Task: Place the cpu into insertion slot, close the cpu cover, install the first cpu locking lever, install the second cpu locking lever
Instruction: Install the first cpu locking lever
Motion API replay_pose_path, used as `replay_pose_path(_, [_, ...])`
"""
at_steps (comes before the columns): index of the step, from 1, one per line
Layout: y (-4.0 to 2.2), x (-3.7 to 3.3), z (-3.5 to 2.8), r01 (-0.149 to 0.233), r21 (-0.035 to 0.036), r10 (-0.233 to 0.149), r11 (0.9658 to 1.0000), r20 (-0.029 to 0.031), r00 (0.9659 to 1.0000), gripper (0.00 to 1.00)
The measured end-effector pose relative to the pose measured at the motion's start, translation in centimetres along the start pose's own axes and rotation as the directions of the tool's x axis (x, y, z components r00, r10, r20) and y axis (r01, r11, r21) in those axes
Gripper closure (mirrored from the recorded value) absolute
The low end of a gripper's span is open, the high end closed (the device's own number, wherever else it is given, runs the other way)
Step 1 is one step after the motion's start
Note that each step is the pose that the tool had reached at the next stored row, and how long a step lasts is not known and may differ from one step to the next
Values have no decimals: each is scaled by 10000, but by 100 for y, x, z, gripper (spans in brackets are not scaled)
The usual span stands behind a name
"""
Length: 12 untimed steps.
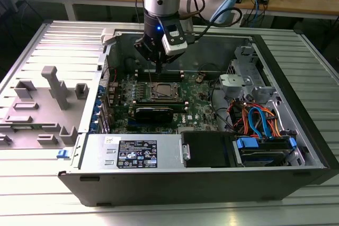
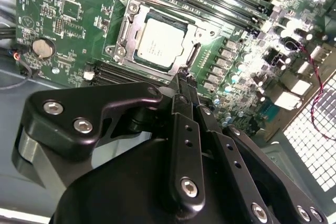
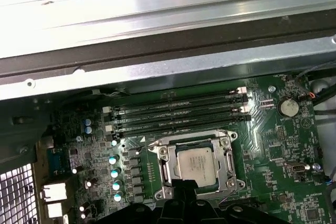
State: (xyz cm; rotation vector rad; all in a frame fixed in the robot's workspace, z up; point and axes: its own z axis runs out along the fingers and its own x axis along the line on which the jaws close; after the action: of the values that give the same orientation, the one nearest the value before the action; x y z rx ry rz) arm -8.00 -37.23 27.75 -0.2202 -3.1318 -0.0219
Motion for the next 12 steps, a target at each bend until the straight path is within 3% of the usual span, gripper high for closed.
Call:
replay_pose_path(7, [-21,153,2,58,-2,-58,10000,21,10000,89])
replay_pose_path(12, [-23,159,8,713,2,-713,9975,11,9975,89])
